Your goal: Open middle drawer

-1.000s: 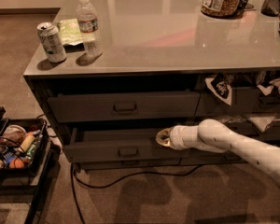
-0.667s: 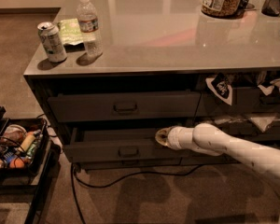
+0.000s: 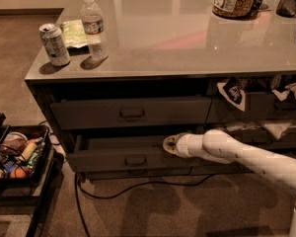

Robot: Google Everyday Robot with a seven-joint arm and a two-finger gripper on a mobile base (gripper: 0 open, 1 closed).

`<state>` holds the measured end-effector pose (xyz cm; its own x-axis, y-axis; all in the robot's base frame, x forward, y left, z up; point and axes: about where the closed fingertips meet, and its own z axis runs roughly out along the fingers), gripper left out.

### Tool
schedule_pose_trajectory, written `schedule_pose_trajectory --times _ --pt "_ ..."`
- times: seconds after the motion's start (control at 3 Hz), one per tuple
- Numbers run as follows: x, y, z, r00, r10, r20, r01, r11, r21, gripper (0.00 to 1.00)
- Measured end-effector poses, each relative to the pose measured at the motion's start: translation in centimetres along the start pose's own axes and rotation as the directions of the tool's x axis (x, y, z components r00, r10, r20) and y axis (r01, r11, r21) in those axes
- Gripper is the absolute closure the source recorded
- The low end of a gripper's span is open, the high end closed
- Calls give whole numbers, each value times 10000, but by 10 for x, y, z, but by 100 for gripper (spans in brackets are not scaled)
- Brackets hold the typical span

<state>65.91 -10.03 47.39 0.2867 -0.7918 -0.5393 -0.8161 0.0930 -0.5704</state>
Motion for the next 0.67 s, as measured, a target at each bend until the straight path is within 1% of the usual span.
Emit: schedule_pose_trajectory --times 0.33,0.67 --pt "10 -8 18 9999 -80 135 77 9998 198 100" --pt "23 -18 33 9999 -159 7 158 9990 430 100"
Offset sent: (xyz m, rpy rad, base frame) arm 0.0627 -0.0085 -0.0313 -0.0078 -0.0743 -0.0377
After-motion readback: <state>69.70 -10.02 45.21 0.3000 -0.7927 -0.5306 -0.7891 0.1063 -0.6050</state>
